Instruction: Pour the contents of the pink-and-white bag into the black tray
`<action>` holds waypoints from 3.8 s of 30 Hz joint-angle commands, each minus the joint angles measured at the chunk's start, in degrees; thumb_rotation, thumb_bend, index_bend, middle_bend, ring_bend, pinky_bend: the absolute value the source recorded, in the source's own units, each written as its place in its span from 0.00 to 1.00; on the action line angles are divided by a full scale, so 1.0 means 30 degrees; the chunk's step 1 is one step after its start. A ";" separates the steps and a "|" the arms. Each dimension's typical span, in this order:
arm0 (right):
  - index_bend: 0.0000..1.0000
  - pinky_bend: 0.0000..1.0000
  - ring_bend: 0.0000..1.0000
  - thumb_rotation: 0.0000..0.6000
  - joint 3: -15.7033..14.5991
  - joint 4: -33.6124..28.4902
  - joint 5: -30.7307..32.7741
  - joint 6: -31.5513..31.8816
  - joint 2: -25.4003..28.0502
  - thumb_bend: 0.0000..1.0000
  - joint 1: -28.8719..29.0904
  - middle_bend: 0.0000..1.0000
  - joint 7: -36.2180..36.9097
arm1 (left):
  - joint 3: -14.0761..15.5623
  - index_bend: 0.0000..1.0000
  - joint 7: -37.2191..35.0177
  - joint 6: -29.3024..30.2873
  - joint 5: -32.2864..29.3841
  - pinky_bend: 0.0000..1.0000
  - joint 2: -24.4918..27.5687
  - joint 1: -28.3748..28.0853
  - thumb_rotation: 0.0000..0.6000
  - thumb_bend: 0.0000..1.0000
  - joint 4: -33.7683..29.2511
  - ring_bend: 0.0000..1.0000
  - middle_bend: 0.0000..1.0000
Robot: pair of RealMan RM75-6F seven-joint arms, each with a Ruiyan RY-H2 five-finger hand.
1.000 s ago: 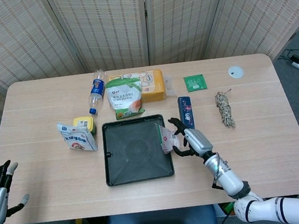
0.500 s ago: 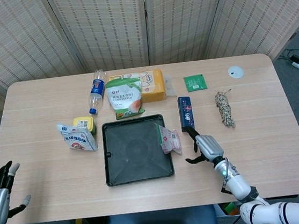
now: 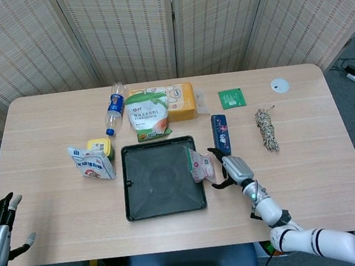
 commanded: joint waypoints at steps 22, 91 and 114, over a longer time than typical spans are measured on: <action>0.13 0.87 0.71 1.00 0.0466 0.3661 0.0460 -0.0942 -0.2331 0.21 0.1092 0.20 -0.0147 | -0.0069 0.00 -0.0105 -0.0046 -0.0198 0.00 -0.0087 0.0091 1.00 0.32 0.0114 0.05 0.03; 0.72 1.00 0.85 1.00 0.0547 0.3847 -0.3548 0.4557 -0.2551 0.49 0.4347 0.60 -1.3164 | -0.0051 0.00 -0.0952 0.0268 -0.0132 0.00 -0.0097 0.0451 1.00 0.32 0.0670 0.05 0.03; 0.72 1.00 0.85 1.00 -0.0498 0.7807 -0.5891 0.6403 -0.4339 0.49 0.4518 0.60 -1.5197 | -0.0036 0.00 -0.0997 -0.0071 -0.0272 0.00 -0.0185 0.0387 1.00 0.32 0.0774 0.05 0.03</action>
